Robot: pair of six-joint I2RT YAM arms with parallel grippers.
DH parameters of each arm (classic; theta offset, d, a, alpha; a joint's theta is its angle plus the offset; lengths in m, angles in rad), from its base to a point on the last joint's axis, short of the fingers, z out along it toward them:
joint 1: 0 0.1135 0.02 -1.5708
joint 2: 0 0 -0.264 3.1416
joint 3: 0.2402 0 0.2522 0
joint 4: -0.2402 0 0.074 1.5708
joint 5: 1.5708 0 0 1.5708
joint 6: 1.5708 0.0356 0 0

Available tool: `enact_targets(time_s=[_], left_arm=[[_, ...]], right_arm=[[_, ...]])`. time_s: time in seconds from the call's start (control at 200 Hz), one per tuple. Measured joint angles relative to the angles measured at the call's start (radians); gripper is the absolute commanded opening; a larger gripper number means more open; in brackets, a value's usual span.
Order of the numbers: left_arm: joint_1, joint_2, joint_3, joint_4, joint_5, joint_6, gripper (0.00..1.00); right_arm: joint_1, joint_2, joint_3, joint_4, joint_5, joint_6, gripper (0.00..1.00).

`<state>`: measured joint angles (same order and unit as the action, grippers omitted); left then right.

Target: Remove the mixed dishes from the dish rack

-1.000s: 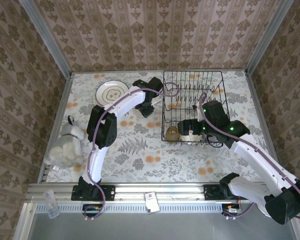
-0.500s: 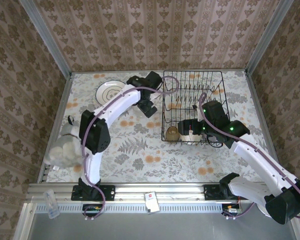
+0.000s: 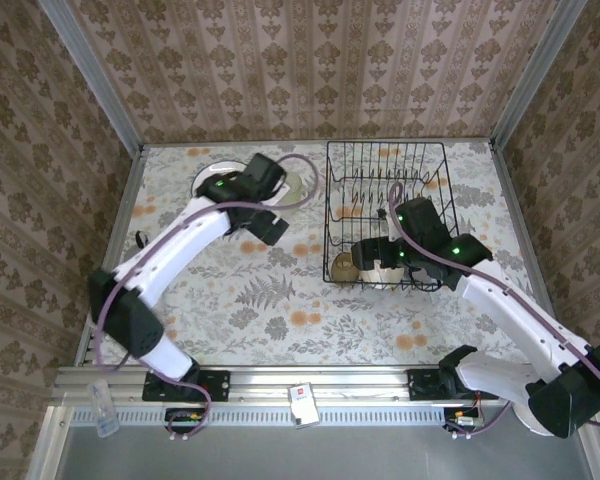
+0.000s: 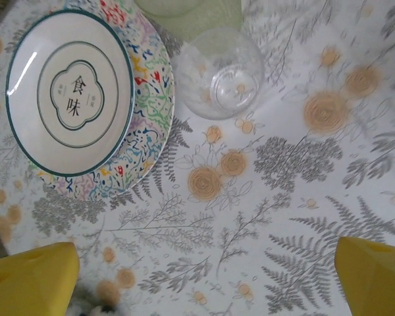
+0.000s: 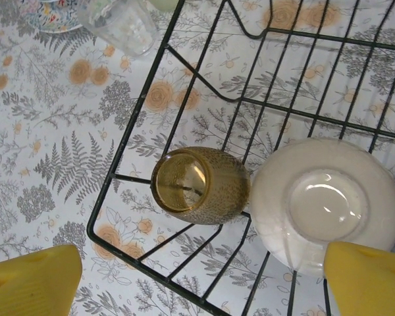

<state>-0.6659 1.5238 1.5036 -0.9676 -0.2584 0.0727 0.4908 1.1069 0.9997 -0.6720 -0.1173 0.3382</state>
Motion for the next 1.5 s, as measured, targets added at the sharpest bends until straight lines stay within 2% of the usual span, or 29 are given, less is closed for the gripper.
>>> enact_targets(time_s=[0.135,0.25,0.38,0.59,0.73,0.95,1.255,1.505], left_arm=[[0.089,-0.272,-0.211,0.179,0.157,-0.069,1.00],[0.194,-0.514,-0.462,0.449,0.357,-0.206,1.00],[0.267,-0.637,-0.666,0.695,0.544,-0.356,1.00],[0.275,-0.642,-0.748,0.876,0.724,-0.471,1.00],[0.275,-0.650,-0.755,0.969,0.797,-0.512,1.00],[0.275,-0.643,-0.756,1.019,0.883,-0.542,1.00],[0.275,-0.597,-0.785,1.111,1.067,-0.624,1.00],[0.270,-0.583,-0.787,1.142,1.106,-0.645,1.00]], right_arm=[[0.035,0.069,0.040,-0.017,0.030,-0.003,0.93],[0.068,0.143,0.077,-0.030,0.062,-0.003,0.92],[0.104,0.232,0.109,-0.041,0.101,-0.003,0.92],[0.145,0.351,0.154,-0.051,0.142,-0.010,0.90],[0.150,0.409,0.164,-0.051,0.156,-0.015,0.86],[0.156,0.474,0.185,-0.051,0.168,-0.019,0.81],[0.162,0.506,0.219,-0.062,0.177,-0.021,0.78],[0.162,0.525,0.230,-0.050,0.177,-0.021,0.73]])
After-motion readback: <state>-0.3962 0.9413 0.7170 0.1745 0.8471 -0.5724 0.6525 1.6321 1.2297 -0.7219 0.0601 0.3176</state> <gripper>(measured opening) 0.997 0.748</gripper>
